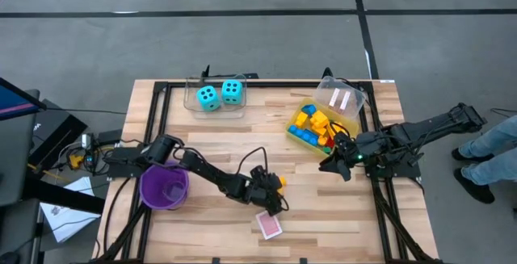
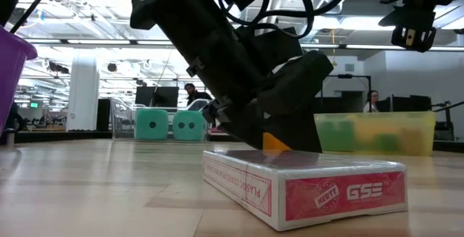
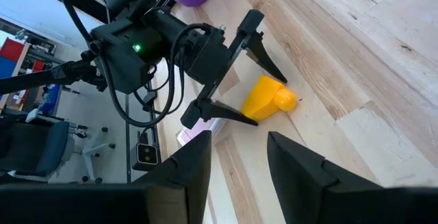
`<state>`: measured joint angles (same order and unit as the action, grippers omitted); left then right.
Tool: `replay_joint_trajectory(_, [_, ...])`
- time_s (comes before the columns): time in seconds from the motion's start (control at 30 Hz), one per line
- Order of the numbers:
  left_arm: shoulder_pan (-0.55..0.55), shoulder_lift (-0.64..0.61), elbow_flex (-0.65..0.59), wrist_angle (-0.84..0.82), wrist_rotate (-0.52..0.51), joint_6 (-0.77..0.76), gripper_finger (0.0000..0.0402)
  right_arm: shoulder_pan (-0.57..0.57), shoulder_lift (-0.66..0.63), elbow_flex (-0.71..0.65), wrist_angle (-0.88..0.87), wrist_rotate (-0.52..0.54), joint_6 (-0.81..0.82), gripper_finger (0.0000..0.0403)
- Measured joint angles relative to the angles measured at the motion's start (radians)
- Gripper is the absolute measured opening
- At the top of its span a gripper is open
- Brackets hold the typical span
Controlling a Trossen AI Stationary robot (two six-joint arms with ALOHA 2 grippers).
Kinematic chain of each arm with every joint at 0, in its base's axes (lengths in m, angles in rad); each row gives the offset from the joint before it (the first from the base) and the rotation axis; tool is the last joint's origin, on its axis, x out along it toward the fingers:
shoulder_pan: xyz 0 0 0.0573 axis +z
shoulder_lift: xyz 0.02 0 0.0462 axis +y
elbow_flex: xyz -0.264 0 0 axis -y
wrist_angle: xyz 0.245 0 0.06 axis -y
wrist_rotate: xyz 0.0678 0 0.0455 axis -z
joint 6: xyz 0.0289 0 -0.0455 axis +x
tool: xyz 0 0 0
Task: Pick & Place Toys
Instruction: Put the yellow game piece into the yellow bin
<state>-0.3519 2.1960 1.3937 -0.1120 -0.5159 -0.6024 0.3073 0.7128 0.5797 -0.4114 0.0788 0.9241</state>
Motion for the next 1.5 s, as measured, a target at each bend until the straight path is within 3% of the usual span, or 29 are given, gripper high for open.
replay_joint_trajectory(0.2, [0.008,0.0,0.0,0.005,0.0,-0.029,0.0282,0.0,0.0,0.0,0.0,0.0,-0.005,0.0136])
replay_joint_trajectory(0.33, [0.014,0.0,0.001,0.039,0.047,-0.105,0.028,0.0,0.0,0.0,0.001,0.0,-0.036,0.0136])
replay_joint_trajectory(0.57, [0.056,-0.009,0.001,0.207,0.291,-0.233,0.028,0.001,0.0,0.0,0.017,-0.003,-0.219,0.0136])
replay_joint_trajectory(0.7, [0.091,-0.022,0.001,0.315,0.467,-0.268,0.028,0.02,0.0,0.0,0.065,-0.005,-0.407,0.0136])
replay_joint_trajectory(0.9, [0.131,-0.046,0.0,0.418,0.594,-0.342,0.028,0.102,0.0,0.0,0.104,-0.028,-0.736,0.0136])
replay_joint_trajectory(1.07, [0.16,-0.061,0.0,0.542,0.614,-0.382,0.028,0.194,0.0,0.0,0.149,-0.029,-0.923,0.0136])
replay_joint_trajectory(1.23, [0.183,-0.072,0.001,0.651,0.62,-0.409,0.028,0.242,0.0,0.0,0.21,-0.021,-0.935,0.0136])
replay_joint_trajectory(1.5, [0.181,-0.08,0.001,0.706,0.619,-0.418,0.028,0.276,0.007,0.0,0.289,0.131,-0.959,0.0159])
